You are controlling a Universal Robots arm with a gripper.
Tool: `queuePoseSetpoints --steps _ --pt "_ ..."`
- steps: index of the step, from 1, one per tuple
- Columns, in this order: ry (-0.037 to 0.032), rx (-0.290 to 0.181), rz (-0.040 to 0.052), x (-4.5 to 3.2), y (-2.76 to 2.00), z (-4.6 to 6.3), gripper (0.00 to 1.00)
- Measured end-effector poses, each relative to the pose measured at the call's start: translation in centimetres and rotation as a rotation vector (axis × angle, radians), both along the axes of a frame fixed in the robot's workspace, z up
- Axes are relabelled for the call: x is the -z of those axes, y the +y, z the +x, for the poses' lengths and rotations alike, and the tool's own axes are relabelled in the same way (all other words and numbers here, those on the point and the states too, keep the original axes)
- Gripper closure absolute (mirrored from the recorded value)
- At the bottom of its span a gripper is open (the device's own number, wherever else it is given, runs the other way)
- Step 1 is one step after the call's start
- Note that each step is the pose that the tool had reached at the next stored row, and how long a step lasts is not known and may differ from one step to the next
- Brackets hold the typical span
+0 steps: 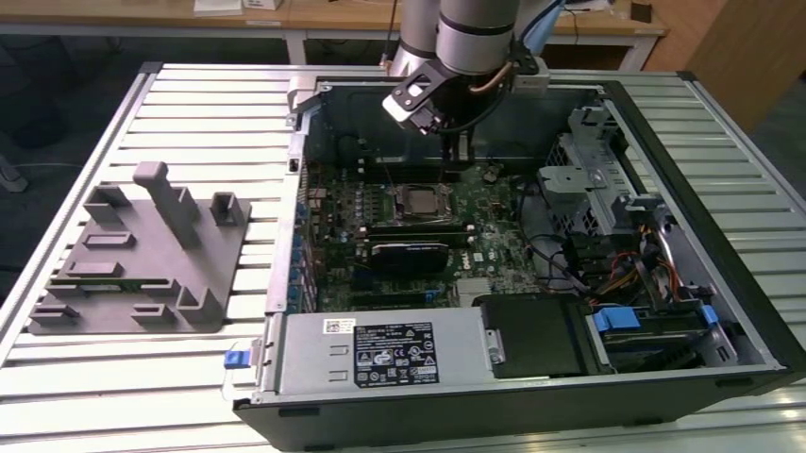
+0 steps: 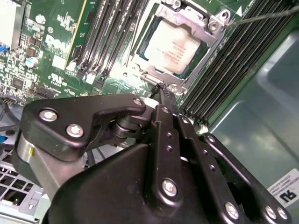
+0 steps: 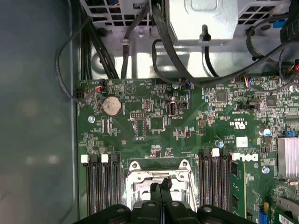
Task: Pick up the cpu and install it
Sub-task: 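Close the cpu cover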
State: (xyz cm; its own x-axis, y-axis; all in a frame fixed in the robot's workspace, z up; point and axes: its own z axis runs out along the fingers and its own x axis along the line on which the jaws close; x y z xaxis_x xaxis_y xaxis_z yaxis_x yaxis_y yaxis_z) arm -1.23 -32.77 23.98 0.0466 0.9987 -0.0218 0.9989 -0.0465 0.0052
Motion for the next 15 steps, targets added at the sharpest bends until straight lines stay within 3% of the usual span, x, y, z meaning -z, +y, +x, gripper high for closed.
queuePoseSetpoints --steps 15 --pt "0.0001 0.000 -0.0002 0.75 -0.32 -1.6 0.89"
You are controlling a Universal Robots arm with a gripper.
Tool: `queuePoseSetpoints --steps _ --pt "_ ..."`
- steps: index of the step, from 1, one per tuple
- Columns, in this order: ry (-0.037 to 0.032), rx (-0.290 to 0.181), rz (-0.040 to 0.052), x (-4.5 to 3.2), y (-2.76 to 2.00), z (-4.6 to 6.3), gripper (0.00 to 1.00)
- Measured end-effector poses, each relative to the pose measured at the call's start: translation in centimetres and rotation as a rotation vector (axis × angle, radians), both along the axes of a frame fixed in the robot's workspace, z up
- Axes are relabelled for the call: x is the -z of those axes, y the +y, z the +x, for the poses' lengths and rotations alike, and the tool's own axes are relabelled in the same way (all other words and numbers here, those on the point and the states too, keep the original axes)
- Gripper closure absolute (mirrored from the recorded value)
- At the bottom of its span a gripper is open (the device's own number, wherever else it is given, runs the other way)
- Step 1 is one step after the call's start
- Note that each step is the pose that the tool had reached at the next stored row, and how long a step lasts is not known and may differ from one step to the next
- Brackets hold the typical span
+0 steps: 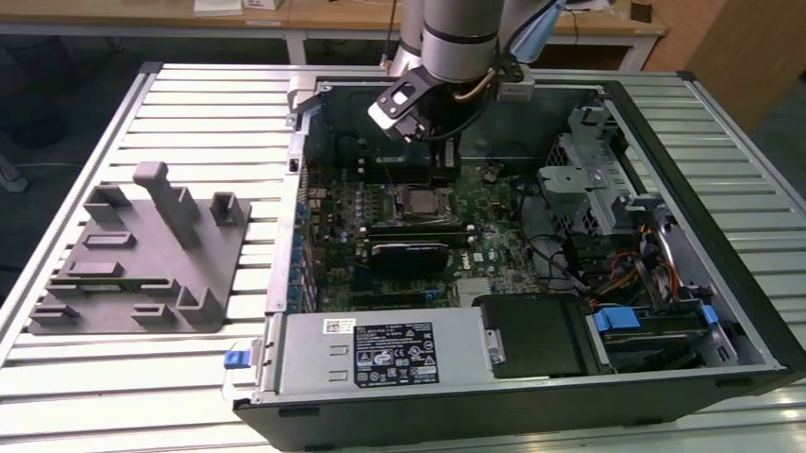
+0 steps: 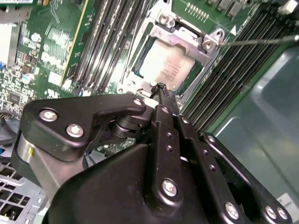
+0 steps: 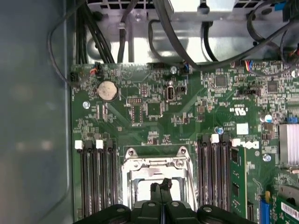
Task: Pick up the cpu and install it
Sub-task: 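Close the cpu cover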
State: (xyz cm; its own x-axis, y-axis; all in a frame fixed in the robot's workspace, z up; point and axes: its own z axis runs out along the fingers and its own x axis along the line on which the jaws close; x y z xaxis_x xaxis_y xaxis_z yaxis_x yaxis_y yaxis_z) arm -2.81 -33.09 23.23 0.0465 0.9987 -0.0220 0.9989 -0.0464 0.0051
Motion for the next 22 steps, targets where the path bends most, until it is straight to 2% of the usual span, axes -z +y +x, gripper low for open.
queuePoseSetpoints --steps 7,16,22 --pt "0.0000 0.000 0.0000 0.16 -0.10 -0.86 0.89" --pt "0.0000 -0.001 -0.0006 0.17 -0.11 -0.97 0.89" --pt "0.0000 -0.067 -0.0006 0.18 -0.10 -0.97 0.89"
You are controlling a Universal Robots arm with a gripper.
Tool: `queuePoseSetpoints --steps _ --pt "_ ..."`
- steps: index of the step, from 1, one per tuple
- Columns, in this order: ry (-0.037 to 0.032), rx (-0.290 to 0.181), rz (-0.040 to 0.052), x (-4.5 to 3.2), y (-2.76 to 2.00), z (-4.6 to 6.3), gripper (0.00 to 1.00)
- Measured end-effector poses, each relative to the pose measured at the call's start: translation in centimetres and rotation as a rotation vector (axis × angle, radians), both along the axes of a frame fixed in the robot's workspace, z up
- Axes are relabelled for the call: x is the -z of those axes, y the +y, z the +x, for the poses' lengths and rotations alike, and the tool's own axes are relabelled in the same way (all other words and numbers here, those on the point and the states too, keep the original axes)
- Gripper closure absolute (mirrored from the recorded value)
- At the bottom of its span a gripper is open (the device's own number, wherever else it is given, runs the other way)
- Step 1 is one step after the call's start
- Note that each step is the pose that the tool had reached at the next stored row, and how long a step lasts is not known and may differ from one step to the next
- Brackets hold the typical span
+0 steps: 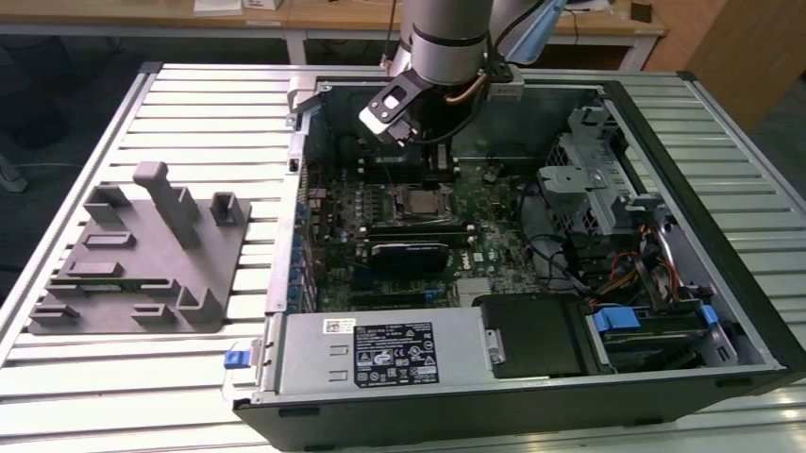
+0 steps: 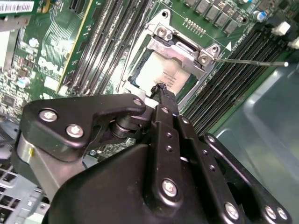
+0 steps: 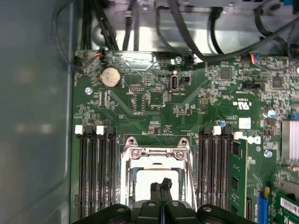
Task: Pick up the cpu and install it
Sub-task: 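Close the cpu cover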
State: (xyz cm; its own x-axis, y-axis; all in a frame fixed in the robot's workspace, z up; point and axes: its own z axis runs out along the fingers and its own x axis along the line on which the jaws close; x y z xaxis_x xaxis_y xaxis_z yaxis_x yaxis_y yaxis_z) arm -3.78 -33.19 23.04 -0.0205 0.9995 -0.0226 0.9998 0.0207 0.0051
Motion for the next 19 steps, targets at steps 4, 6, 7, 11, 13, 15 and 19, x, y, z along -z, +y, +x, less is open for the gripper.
queuePoseSetpoints --steps 4,6,7,11,13,15,19 --pt "0.0000 -0.065 0.0001 0.01 0.00 0.00 0.89" --pt "0.0000 -0.098 0.0001 0.01 0.00 0.00 0.89" --pt "0.0000 -0.115 0.0000 0.01 0.00 0.00 0.89" --pt "0.0000 -0.189 0.0001 0.02 0.00 0.00 0.89" --pt "0.0000 -0.222 0.0001 0.03 0.00 0.00 0.89" --pt "0.0000 -0.255 0.0001 0.03 0.00 0.00 0.89" --pt "0.0000 -0.324 0.0000 0.03 0.00 0.00 0.89"
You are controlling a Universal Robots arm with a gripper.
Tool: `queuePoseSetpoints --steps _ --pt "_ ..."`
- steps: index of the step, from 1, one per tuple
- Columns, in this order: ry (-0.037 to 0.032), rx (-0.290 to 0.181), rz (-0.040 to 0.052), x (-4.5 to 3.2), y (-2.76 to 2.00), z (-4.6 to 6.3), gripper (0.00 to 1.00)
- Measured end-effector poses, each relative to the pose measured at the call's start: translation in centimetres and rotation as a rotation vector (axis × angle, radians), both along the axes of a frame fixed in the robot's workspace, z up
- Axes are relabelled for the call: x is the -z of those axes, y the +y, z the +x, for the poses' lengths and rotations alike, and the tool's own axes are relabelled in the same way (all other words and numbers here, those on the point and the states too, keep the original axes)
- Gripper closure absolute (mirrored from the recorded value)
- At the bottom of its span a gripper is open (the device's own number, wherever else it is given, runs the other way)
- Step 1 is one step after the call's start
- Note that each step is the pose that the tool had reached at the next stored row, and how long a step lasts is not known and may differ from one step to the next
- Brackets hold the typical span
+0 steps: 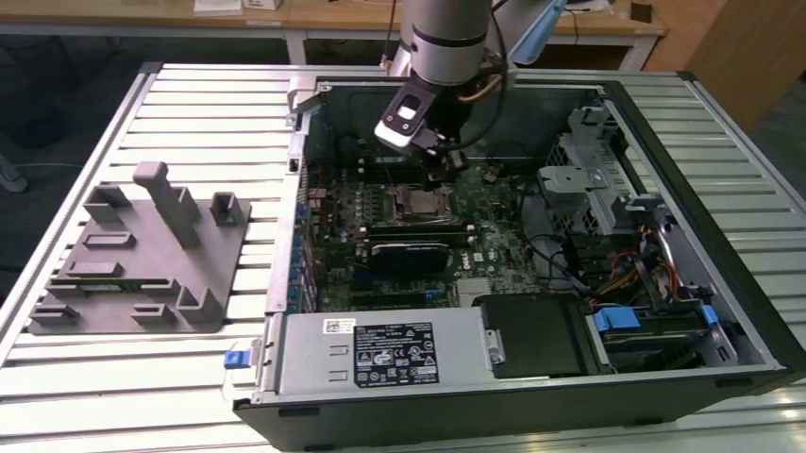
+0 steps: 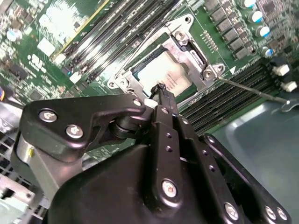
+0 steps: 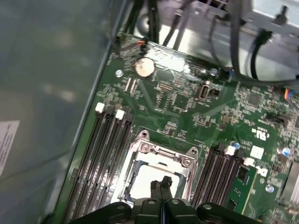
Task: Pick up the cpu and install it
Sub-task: 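Close the cpu cover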
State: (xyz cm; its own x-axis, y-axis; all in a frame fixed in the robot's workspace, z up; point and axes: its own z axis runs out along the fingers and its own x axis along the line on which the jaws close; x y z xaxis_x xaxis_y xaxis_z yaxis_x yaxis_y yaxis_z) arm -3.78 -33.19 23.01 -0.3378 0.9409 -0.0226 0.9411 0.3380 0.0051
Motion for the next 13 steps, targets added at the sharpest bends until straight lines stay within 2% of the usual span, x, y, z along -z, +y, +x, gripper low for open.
queuePoseSetpoints --steps 13 --pt "0.0000 -0.232 0.0001 0.02 0.00 0.00 0.89"
